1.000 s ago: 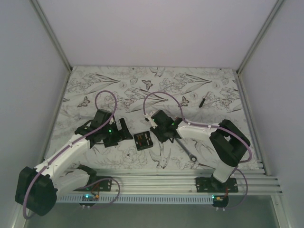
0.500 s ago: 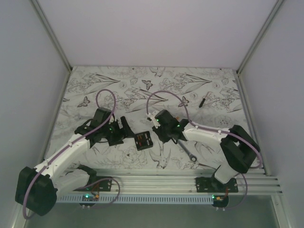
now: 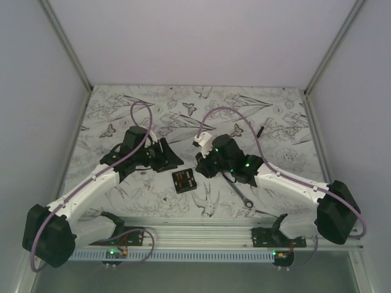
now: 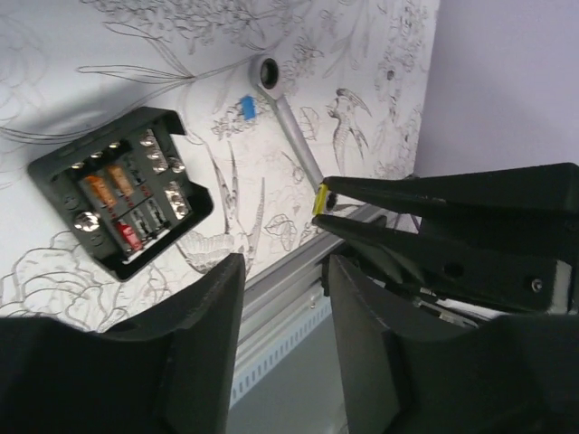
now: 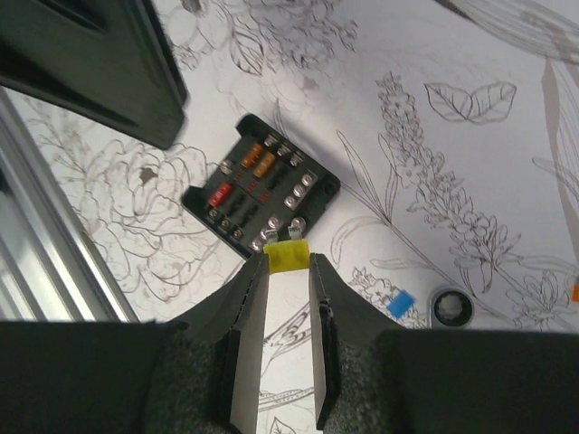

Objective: Snap on the fuse box
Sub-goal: Pick up the fuse from the center of the board.

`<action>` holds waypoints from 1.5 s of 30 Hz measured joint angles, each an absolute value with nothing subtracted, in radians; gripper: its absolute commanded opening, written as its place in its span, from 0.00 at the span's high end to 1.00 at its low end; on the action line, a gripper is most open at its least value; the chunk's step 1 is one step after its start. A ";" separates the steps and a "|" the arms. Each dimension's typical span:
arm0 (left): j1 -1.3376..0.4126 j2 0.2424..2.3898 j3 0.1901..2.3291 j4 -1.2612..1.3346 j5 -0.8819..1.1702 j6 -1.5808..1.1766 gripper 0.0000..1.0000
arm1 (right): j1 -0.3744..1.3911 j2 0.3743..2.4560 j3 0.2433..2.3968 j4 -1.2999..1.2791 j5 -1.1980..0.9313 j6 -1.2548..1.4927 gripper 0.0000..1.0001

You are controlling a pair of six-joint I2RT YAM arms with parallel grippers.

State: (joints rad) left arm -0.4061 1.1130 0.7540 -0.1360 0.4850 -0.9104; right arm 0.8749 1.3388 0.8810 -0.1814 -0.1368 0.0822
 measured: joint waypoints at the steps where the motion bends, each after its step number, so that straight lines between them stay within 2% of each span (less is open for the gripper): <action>1: -0.413 1.121 0.759 -0.126 0.491 -0.915 0.60 | 0.875 1.332 0.881 -0.174 -0.147 0.082 0.73; 6: -0.462 1.163 0.794 -0.095 0.501 -0.935 0.69 | 0.875 1.310 0.880 -0.137 -0.197 0.083 0.73; 13: -0.511 1.211 0.828 -0.057 0.504 -0.952 0.73 | 0.875 1.290 0.861 -0.106 -0.232 0.083 0.73; 39: -0.518 1.248 0.819 -0.049 0.505 -0.995 0.74 | 0.875 1.252 0.817 -0.047 -0.238 0.091 0.73; 45: -0.518 1.248 0.819 -0.048 0.508 -0.998 0.80 | 0.875 1.252 0.816 -0.033 -0.237 0.092 0.73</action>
